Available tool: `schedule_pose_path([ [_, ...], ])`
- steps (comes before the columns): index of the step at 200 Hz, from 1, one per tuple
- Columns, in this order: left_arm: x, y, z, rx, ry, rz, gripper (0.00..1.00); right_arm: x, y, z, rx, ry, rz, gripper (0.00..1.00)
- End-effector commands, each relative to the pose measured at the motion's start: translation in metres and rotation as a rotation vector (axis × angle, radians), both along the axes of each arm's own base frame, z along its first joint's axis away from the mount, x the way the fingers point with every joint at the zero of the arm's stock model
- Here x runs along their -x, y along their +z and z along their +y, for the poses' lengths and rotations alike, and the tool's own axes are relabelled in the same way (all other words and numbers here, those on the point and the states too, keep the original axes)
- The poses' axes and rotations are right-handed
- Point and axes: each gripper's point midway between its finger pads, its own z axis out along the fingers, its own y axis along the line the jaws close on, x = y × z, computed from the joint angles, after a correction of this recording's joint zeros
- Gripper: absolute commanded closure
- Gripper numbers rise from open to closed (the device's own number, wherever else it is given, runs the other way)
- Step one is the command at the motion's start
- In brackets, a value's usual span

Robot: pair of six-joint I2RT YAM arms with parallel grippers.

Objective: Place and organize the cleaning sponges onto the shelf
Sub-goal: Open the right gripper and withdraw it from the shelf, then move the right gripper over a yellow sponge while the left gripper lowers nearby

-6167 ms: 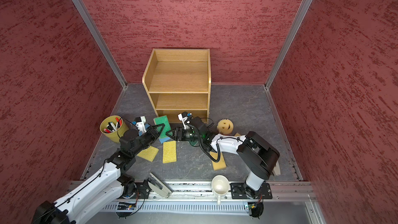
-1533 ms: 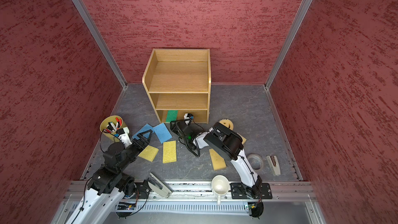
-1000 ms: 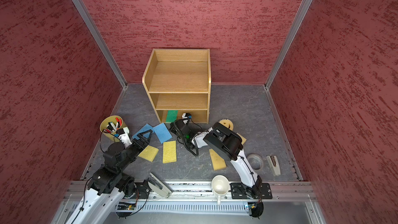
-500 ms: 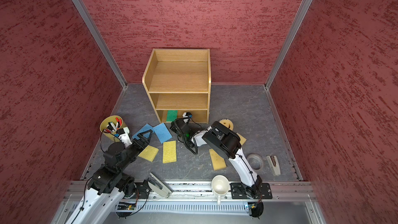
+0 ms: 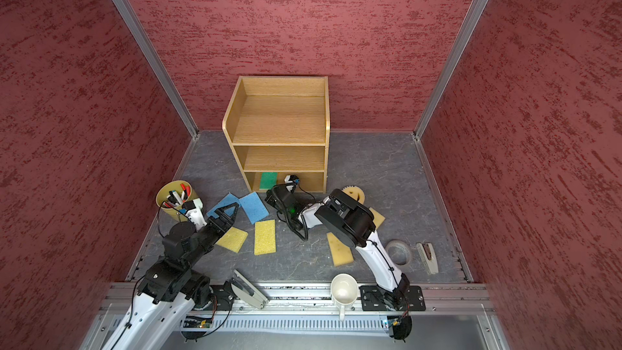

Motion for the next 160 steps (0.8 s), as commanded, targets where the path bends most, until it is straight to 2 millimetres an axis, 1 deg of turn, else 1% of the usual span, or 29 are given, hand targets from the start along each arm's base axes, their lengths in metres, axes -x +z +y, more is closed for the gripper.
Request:
schedule_pose_path([
  [1,-0.001,-0.007,0.002,-0.003,0.007,0.014,0.11,0.005,0.004,-0.009,-0.023,-0.012,0.016,0.88],
  [12,0.000,-0.007,0.001,-0.004,0.005,0.015,0.11,0.009,0.011,-0.010,-0.015,0.010,0.011,0.88],
  [24,0.000,-0.006,0.002,-0.006,0.009,0.014,0.11,0.016,0.021,-0.003,0.003,0.079,-0.003,0.87],
  [37,0.001,-0.007,0.003,-0.010,0.011,0.015,0.11,0.029,0.028,-0.001,0.048,0.142,-0.006,0.86],
  [49,0.001,-0.007,0.003,-0.009,0.013,0.011,0.11,0.043,0.033,-0.006,0.080,0.183,-0.009,0.86],
  [73,0.001,-0.007,0.004,-0.007,0.014,0.008,0.11,0.067,0.038,-0.025,0.127,0.225,-0.014,0.86],
  [84,0.002,-0.007,0.004,-0.007,0.013,0.009,0.11,0.074,0.040,-0.041,0.148,0.209,-0.020,0.86],
  [99,0.003,-0.008,0.004,-0.011,0.012,0.018,0.11,0.077,0.054,-0.065,0.169,0.167,-0.058,0.85],
  [109,0.004,-0.010,0.004,-0.015,0.013,0.028,0.12,0.076,0.068,-0.076,0.207,0.151,-0.096,0.85],
  [117,0.004,-0.012,0.004,-0.016,0.010,0.031,0.18,0.076,0.078,-0.083,0.253,0.152,-0.125,0.85],
  [129,0.005,-0.014,0.003,-0.017,0.002,0.038,0.25,0.079,0.090,-0.089,0.322,0.176,-0.154,0.85],
  [133,0.005,-0.015,0.002,-0.016,-0.004,0.044,0.29,0.081,0.092,-0.090,0.356,0.195,-0.159,0.84],
  [140,0.006,-0.016,0.001,-0.020,-0.013,0.051,0.36,0.084,0.094,-0.091,0.402,0.227,-0.159,0.83],
  [146,0.008,-0.018,-0.001,-0.027,-0.026,0.057,0.41,0.087,0.093,-0.092,0.450,0.265,-0.154,0.82],
  [153,0.010,-0.021,-0.001,-0.037,-0.033,0.073,0.43,0.091,0.092,-0.091,0.498,0.318,-0.148,0.80],
  [160,0.012,-0.026,0.000,-0.047,-0.035,0.093,0.43,0.097,0.088,-0.091,0.543,0.364,-0.134,0.79],
])
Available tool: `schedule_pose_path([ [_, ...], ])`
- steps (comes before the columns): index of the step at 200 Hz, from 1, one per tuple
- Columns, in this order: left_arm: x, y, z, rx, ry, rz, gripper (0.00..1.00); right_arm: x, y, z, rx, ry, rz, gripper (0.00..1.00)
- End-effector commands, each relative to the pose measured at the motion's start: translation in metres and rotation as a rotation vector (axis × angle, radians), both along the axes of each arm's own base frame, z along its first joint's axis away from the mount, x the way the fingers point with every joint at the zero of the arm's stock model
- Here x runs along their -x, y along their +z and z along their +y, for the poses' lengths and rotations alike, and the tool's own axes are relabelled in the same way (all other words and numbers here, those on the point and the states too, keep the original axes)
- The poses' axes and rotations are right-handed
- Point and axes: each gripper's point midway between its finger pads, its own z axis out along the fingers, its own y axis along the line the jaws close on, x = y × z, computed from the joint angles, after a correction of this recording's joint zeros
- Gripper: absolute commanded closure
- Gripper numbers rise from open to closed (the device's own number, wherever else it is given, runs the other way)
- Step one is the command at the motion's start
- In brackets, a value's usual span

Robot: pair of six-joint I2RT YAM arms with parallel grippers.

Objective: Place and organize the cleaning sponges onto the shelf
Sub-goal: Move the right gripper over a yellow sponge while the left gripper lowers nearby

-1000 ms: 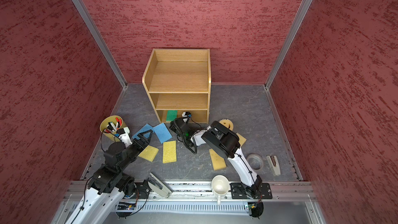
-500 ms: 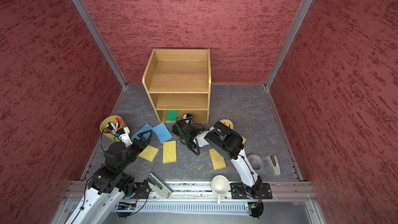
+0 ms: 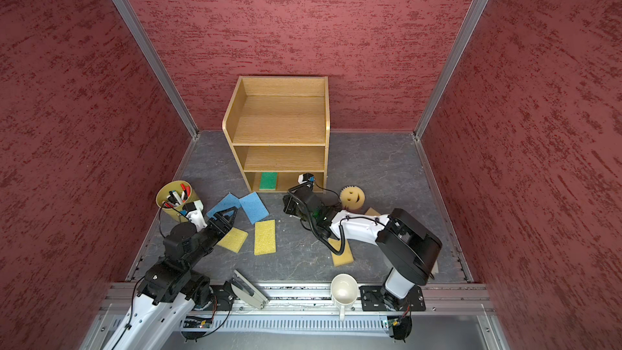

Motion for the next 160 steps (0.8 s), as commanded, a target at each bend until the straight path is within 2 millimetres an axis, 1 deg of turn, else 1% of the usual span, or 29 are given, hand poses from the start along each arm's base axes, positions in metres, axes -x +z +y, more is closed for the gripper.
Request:
schedule_pose_path([
  [1,0.007,-0.015,-0.001,-0.035,-0.027,0.055,0.43,0.014,-0.012,-0.012,0.258,0.125,0.004,0.79],
  [9,0.009,-0.022,0.001,-0.048,-0.024,0.081,0.42,0.020,-0.018,-0.013,0.304,0.160,0.023,0.77],
  [16,0.011,-0.028,0.003,-0.056,-0.019,0.105,0.40,0.026,-0.022,-0.015,0.335,0.187,0.030,0.75],
  [28,0.015,-0.042,0.006,-0.060,-0.002,0.158,0.35,0.036,-0.029,-0.017,0.372,0.220,0.039,0.66],
  [44,0.016,-0.060,0.002,-0.039,-0.011,0.207,0.35,0.051,-0.038,-0.015,0.386,0.285,0.055,0.62],
  [56,0.017,-0.071,-0.003,-0.012,-0.020,0.237,0.39,0.065,-0.042,-0.005,0.380,0.371,0.051,0.60],
  [70,0.018,-0.081,-0.011,0.015,-0.048,0.259,0.42,0.087,-0.049,0.012,0.395,0.492,0.053,0.56],
  [87,0.020,-0.087,-0.018,0.020,-0.073,0.277,0.42,0.114,-0.061,0.033,0.421,0.619,0.064,0.51],
  [102,0.023,-0.088,-0.020,-0.008,-0.083,0.291,0.38,0.131,-0.069,0.047,0.423,0.694,0.068,0.46],
  [117,0.024,-0.088,-0.021,-0.036,-0.086,0.294,0.37,0.137,-0.075,0.054,0.413,0.725,0.086,0.43],
  [139,0.023,-0.085,-0.027,-0.036,-0.093,0.275,0.36,0.135,-0.085,0.055,0.437,0.718,0.106,0.42],
  [160,0.023,-0.090,-0.032,-0.029,-0.096,0.276,0.36,0.134,-0.095,0.056,0.447,0.706,0.129,0.41],
])
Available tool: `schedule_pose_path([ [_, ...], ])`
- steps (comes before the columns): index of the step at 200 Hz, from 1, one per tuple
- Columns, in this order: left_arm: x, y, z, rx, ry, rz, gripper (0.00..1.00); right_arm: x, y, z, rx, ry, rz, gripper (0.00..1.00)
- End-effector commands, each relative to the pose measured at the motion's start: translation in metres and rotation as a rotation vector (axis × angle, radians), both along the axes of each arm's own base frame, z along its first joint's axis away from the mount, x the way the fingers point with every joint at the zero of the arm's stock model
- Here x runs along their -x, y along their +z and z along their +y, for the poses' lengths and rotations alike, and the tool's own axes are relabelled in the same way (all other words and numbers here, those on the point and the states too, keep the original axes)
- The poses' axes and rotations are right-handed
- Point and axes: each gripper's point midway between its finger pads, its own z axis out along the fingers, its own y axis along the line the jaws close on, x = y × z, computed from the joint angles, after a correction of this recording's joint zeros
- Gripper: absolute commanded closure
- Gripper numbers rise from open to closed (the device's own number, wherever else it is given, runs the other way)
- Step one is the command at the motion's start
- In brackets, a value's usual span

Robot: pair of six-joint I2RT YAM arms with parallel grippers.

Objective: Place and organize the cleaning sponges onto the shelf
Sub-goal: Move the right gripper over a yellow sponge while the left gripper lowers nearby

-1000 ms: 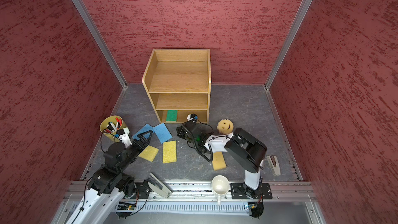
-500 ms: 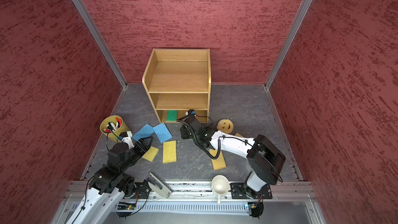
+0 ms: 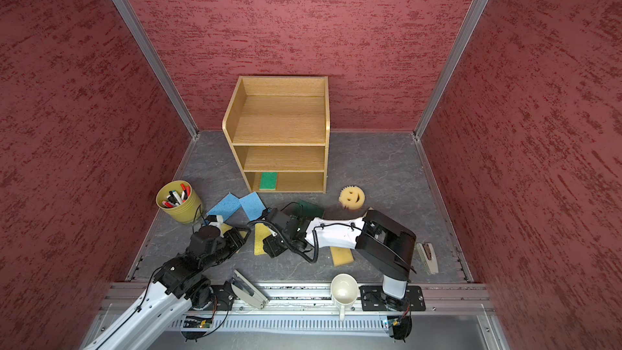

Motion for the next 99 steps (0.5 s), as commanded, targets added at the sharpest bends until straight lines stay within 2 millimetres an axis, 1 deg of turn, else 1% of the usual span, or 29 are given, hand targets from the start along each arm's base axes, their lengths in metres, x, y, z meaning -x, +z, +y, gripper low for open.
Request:
schedule_pose_path([
  [1,-0.009,0.009,-0.002,0.017,0.033,-0.045,0.36,-0.003,-0.001,0.006,0.000,0.008,0.010,0.41],
  [17,-0.010,0.007,-0.003,0.011,0.034,-0.039,0.35,-0.003,-0.007,0.009,-0.008,0.001,0.024,0.42],
  [25,-0.011,0.006,-0.004,0.008,0.032,-0.040,0.35,-0.003,-0.009,0.010,-0.015,0.002,0.031,0.44],
  [32,-0.012,0.007,-0.005,0.009,0.029,-0.043,0.34,-0.004,-0.010,0.012,-0.025,-0.004,0.032,0.50],
  [43,-0.014,0.008,-0.006,0.006,0.027,-0.047,0.34,-0.006,-0.010,0.013,-0.047,-0.010,0.030,0.65],
  [44,-0.014,0.008,-0.006,0.006,0.026,-0.048,0.34,-0.006,-0.010,0.013,-0.047,-0.010,0.030,0.65],
  [45,-0.014,0.008,-0.006,0.006,0.026,-0.048,0.34,-0.006,-0.010,0.013,-0.050,-0.012,0.029,0.68],
  [46,-0.014,0.008,-0.006,0.005,0.025,-0.048,0.34,-0.006,-0.010,0.013,-0.050,-0.012,0.029,0.68],
  [49,-0.014,0.009,-0.006,0.003,0.025,-0.049,0.34,-0.009,-0.009,0.013,-0.056,-0.019,0.027,0.74],
  [60,-0.016,0.011,-0.007,0.001,0.023,-0.053,0.33,-0.014,-0.006,0.009,-0.071,-0.043,0.023,0.82],
  [73,-0.017,0.015,-0.008,-0.004,0.015,-0.062,0.32,-0.023,0.001,0.003,-0.100,-0.076,0.022,0.87],
  [99,-0.021,0.028,-0.011,-0.008,0.000,-0.087,0.30,-0.038,0.021,-0.010,-0.181,-0.139,0.021,0.91],
])
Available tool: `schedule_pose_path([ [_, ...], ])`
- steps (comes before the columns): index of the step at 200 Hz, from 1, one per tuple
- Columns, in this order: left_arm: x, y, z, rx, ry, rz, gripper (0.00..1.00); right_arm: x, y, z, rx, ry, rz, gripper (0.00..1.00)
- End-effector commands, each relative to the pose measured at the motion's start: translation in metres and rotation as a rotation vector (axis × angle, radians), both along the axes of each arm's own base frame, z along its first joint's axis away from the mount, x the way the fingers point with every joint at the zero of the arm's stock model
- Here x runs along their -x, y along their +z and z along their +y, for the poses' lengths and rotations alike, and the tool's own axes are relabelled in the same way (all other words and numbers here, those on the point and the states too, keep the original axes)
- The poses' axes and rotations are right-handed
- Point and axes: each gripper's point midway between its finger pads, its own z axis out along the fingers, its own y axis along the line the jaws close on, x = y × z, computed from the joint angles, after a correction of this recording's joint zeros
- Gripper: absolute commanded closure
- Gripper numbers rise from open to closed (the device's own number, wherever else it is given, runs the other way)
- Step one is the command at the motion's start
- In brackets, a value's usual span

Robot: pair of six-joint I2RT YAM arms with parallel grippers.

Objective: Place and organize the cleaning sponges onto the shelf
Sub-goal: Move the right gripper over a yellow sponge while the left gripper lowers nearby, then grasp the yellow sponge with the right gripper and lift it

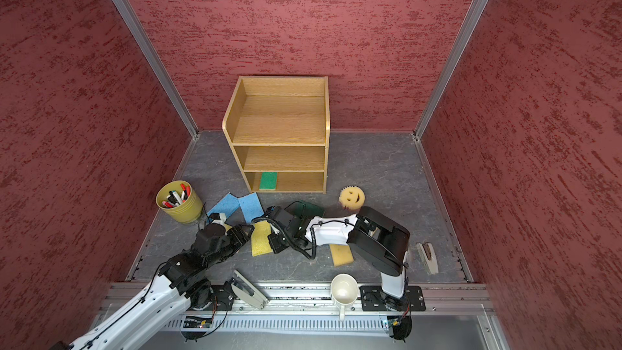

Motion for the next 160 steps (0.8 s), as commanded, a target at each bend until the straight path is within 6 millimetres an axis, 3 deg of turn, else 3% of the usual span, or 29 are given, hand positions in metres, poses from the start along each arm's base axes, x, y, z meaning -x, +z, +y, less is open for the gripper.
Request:
schedule_pose_path([
  [1,-0.011,0.027,-0.005,0.006,-0.013,-0.082,0.30,-0.020,0.035,-0.004,-0.125,-0.069,-0.022,0.91],
  [78,-0.035,0.058,-0.020,0.061,-0.011,-0.181,0.26,-0.064,0.077,-0.035,-0.201,-0.247,-0.100,1.00],
  [129,-0.046,0.058,-0.033,0.057,-0.043,-0.172,0.26,-0.086,0.075,-0.056,-0.204,-0.367,-0.119,1.00],
  [160,-0.048,0.053,-0.034,0.054,-0.045,-0.163,0.25,-0.085,0.055,-0.073,-0.147,-0.401,-0.084,1.00],
])
